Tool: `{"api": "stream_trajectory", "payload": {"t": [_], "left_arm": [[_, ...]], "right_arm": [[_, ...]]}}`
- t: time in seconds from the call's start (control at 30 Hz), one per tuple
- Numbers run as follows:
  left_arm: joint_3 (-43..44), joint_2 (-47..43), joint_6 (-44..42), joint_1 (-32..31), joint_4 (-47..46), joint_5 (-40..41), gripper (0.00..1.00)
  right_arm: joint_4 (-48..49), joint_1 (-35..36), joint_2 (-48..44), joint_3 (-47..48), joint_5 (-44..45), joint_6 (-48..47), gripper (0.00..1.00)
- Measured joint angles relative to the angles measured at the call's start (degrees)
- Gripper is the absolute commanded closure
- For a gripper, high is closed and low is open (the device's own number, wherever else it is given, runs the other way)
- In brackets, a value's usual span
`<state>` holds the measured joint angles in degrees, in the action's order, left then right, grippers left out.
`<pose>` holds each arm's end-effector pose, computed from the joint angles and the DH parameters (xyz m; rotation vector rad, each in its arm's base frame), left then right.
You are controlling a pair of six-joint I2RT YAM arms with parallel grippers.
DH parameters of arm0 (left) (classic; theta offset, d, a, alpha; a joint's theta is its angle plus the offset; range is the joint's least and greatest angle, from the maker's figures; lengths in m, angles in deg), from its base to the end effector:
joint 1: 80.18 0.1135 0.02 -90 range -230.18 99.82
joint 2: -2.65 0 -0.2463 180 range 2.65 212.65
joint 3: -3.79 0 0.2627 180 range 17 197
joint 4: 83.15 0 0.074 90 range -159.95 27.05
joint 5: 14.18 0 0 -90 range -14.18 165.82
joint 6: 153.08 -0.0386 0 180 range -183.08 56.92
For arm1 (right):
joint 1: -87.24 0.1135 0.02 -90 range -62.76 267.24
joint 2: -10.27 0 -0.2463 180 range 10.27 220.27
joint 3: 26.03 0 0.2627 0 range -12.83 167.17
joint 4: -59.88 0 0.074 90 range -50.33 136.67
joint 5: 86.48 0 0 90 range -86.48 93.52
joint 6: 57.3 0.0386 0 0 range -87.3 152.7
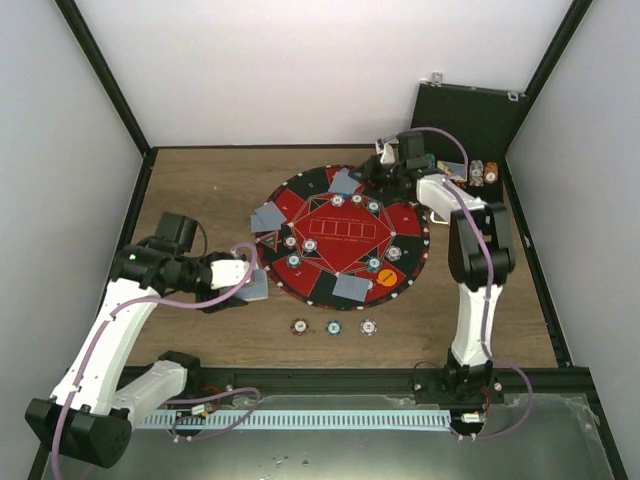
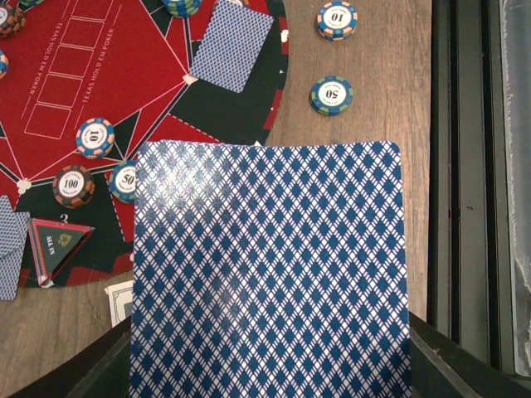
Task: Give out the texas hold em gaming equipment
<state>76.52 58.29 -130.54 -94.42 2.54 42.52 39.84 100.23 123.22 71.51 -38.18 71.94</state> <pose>0.1604 -0.0626 0.2951 1.7543 1.8113 -0.4601 0.4357 0.1269 0.2109 0.0812 2.3089 1.2898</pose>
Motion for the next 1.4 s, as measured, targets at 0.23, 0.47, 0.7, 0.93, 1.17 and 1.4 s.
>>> {"api": "stream_trajectory", "payload": {"t": [0.23,0.47,0.7,0.93,1.17,1.4], "left_arm": [[0.1,0.9,0.4,0.0,0.0,0.0,0.96],[0.5,1.4,0.4,0.0,0.0,0.2,0.96],[0.5,1.6,0.7,0.0,0.0,0.2,0.96],[0.5,1.1,1.3,0.0,0.0,0.3,0.96],[0.5,0.1,1.7,0.0,0.0,0.3,0.96],[0.5,-1.2,2.2,0.0,0.0,0.2,0.96]], "right_arm": [[-5.8,-1.9,21.2,24.3,2.4,-1.6,0.93],[-10.6,-2.0,29.3,35.0,5.4,-2.4,0.74],[-16.0,-2.0,29.4,36.8,9.9,-5.0,0.52],[-22.1,-2.1,22.8,33.2,17.4,-8.6,0.39],[-20.3,-1.2,1.2,16.4,19.3,-8.8,0.22],[-10.8,10.1,-23.5,-10.4,15.6,-3.8,0.08]]}}
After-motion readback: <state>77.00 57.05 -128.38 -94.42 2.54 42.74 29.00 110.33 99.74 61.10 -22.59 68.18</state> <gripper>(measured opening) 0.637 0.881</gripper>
